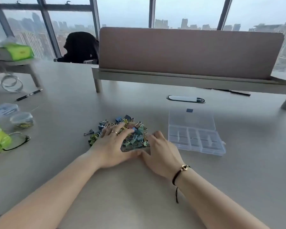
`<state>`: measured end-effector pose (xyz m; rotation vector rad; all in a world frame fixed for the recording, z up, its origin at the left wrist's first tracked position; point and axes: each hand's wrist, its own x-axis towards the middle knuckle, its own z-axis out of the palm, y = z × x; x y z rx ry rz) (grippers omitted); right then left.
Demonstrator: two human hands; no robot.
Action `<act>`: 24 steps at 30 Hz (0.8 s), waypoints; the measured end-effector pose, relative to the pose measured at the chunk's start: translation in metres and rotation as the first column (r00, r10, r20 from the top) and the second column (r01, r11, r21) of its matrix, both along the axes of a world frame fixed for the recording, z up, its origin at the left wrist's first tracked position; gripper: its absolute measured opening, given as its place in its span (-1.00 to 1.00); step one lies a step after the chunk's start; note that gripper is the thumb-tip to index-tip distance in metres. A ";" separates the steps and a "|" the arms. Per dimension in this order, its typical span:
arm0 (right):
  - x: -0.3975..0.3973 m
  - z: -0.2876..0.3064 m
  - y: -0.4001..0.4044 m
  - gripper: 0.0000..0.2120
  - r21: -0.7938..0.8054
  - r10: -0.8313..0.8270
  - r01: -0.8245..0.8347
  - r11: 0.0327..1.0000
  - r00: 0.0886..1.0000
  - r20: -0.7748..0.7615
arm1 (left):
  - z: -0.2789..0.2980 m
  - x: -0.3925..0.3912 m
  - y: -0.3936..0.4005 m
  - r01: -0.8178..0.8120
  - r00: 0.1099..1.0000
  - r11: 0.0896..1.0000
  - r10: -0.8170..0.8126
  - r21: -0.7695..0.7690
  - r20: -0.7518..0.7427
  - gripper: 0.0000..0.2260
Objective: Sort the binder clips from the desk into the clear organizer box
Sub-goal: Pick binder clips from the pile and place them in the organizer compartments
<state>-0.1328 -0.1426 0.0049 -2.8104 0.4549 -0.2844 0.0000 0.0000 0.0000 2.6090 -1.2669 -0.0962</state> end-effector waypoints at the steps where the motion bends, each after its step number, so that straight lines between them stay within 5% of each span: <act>1: 0.005 0.000 -0.002 -0.64 0.000 -0.008 0.008 1.000 1.000 0.009 | -0.001 0.002 -0.001 0.015 1.000 1.000 -0.016 0.008 0.018 -0.22; 10: 0.030 -0.012 -0.016 -0.76 0.006 0.011 -0.011 1.000 0.995 0.096 | -0.013 0.027 -0.015 0.078 0.995 0.990 -0.071 -0.121 0.063 -0.30; 17: 0.028 -0.016 -0.023 -0.70 0.173 0.011 -0.049 0.984 0.978 0.210 | -0.016 0.025 -0.015 0.132 0.975 0.949 -0.071 -0.287 0.212 -0.51; 24: 0.024 -0.017 -0.025 -0.66 0.229 -0.001 -0.049 0.972 0.976 0.216 | -0.014 0.023 -0.016 0.127 0.953 0.943 -0.031 -0.307 0.301 -0.52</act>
